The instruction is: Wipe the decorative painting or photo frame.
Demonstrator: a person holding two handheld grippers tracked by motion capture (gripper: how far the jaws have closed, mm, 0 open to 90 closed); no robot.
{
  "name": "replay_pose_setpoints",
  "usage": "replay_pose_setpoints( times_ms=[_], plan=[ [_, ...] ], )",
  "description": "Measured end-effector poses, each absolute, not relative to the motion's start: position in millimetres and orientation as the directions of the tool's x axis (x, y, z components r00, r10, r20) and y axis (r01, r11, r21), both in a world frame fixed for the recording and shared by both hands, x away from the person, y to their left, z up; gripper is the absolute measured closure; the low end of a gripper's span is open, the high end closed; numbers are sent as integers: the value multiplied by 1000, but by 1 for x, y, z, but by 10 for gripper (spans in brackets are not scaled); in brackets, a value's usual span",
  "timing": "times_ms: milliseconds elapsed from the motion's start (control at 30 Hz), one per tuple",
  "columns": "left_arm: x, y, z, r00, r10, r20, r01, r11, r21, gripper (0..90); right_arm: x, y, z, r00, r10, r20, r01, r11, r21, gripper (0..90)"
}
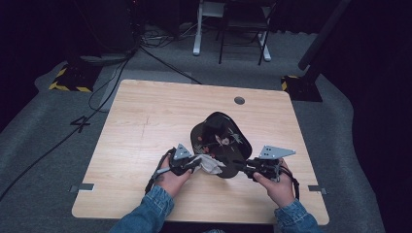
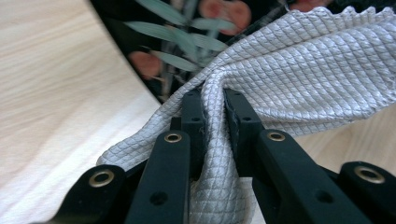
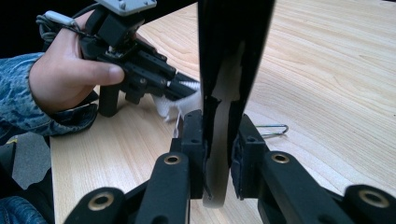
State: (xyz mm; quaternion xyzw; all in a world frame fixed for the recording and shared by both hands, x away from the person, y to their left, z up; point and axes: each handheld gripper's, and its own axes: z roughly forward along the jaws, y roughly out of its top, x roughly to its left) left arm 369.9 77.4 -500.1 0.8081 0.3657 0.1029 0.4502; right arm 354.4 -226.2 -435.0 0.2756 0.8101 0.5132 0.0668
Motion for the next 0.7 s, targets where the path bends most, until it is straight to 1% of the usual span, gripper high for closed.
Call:
replay_pose_setpoints(
  times_ms=[167,300,367,467,700],
  plan=[
    [365,66,-500,748,649,-141,479,-380,791,799,354,-226,-435,-841,512,175,376,321,869,788],
    [363,61,-500,758,636,-141,473,-388,791,799,355,-227,-435,-839,514,177,379,319,869,789],
    [364,63,-500,752,640,-157,486,-378,788,797,355,-227,-435,-839,514,178,379,319,869,789],
    [366,67,-500,740,658,-141,485,-376,790,796,355,-227,-435,-837,515,183,385,318,866,789],
    [374,84,-500,682,718,-142,517,-335,787,796,356,-230,-436,-832,513,213,408,303,861,789]
  ],
)
